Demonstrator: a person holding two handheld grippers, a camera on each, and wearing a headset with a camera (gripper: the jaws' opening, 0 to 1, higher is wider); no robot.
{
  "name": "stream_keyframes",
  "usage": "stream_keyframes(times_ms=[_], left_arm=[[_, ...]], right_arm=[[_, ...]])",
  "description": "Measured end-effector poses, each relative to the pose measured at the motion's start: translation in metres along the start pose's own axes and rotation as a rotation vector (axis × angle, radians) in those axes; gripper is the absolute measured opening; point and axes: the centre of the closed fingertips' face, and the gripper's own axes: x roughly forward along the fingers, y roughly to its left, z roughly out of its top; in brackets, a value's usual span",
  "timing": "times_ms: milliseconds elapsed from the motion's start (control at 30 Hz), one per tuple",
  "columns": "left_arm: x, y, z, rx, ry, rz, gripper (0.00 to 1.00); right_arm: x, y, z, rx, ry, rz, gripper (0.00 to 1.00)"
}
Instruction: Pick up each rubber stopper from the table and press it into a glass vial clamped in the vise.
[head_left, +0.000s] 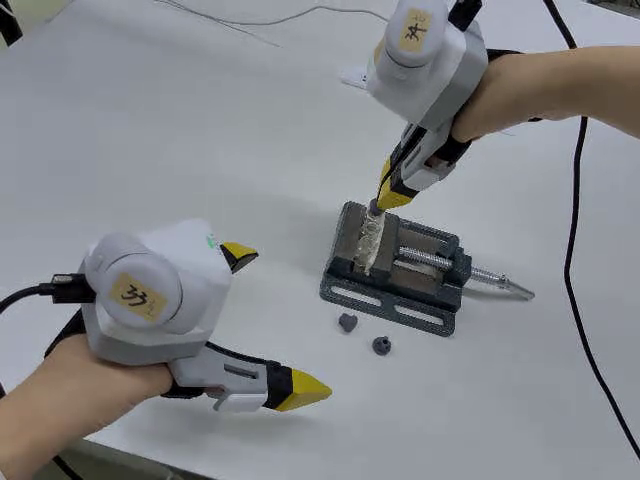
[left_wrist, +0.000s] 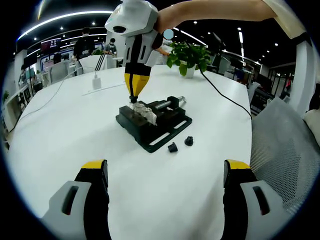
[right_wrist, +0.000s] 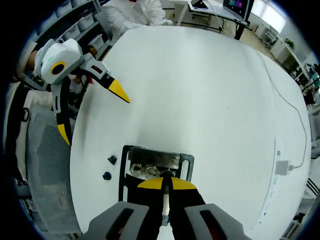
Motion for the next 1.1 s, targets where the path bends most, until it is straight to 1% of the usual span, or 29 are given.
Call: stream_keyframes(times_ms=[33, 133, 300, 333, 367, 500, 600, 733, 867, 1100], left_arm=[[0.0, 0.0, 0.0, 0.001, 0.0, 0.0, 0.95], [0.001, 0.002, 0.0, 0.002, 0.002, 0.0, 0.95], [0.002, 0.002, 0.0, 0.001, 0.005, -0.006, 0.95], [0.003, 0.001, -0.001, 0.0, 0.006, -0.007, 0.95], [0.003, 0.001, -0.001, -0.001, 0.006, -0.008, 0.95], [0.004, 0.001, -0.002, -0.005, 0.008, -0.01, 0.95], [0.005, 0.002, -0.003, -0.009, 0.01, -0.012, 0.95], [0.007, 0.002, -0.002, -0.011, 0.009, -0.013, 0.95], [0.009, 0.003, -0.002, -0.015, 0.01, -0.013, 0.95], [0.013, 0.005, 0.0, -0.016, 0.006, -0.013, 0.95]], right_arm=[[0.0, 0.0, 0.0, -0.013, 0.002, 0.001, 0.0], [0.0, 0.001, 0.0, -0.008, 0.005, 0.006, 0.0], [0.0, 0.001, -0.001, 0.023, 0.005, 0.016, 0.0], [0.0, 0.002, -0.001, 0.05, 0.003, 0.015, 0.0], [0.0, 0.001, -0.002, 0.041, 0.004, 0.016, 0.0], [0.001, 0.0, -0.002, 0.045, 0.0, 0.012, 0.0], [0.001, -0.002, -0.002, 0.052, -0.007, 0.008, 0.0], [0.002, -0.001, -0.004, 0.068, -0.011, 0.017, 0.0], [0.002, 0.0, -0.003, 0.022, 0.021, 0.017, 0.0], [0.003, 0.001, -0.002, 0.006, 0.057, 0.016, 0.0]])
